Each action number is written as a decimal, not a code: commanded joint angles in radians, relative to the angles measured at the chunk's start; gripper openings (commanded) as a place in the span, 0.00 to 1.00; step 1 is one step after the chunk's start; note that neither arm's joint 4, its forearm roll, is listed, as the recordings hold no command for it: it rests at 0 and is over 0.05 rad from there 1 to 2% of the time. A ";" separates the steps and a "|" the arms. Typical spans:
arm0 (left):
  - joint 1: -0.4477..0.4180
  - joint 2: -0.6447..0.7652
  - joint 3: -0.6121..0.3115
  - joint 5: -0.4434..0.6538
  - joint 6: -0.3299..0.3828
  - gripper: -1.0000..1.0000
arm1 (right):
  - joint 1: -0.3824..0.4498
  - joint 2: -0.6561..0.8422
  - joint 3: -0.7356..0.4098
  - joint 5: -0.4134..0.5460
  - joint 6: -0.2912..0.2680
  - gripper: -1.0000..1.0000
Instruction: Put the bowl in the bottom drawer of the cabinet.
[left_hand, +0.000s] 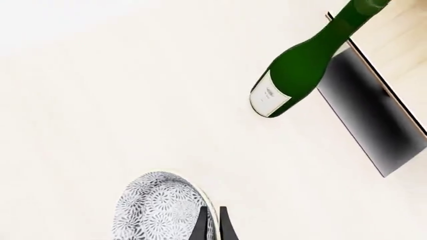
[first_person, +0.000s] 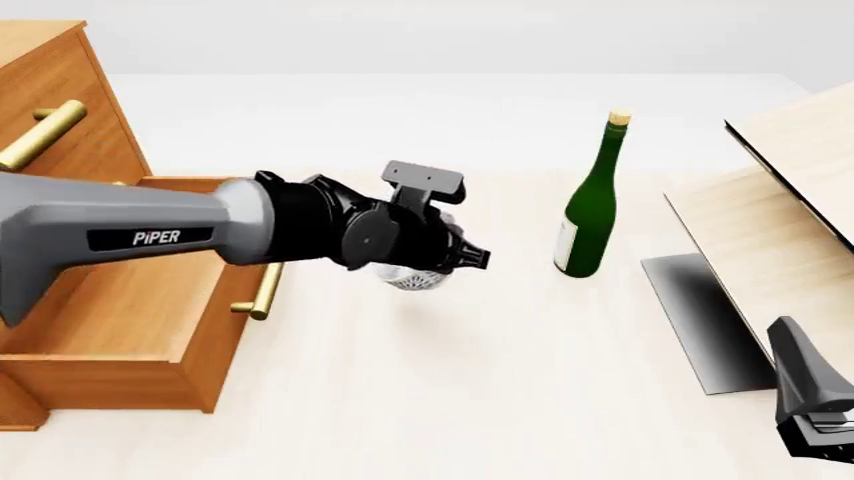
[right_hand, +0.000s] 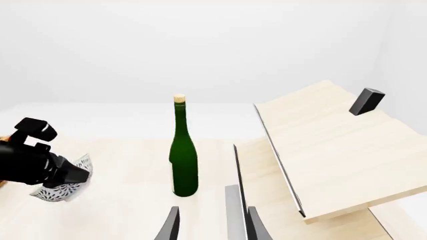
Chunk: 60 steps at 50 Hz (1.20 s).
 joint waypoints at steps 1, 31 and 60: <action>0.007 -0.086 0.034 -0.033 0.003 0.00 | 0.000 0.000 0.000 0.000 0.000 1.00; 0.018 -0.259 0.117 -0.055 0.003 0.00 | 0.000 0.000 0.000 0.000 0.000 1.00; 0.057 -0.415 0.229 -0.113 0.023 0.00 | 0.000 0.000 0.000 0.000 0.000 1.00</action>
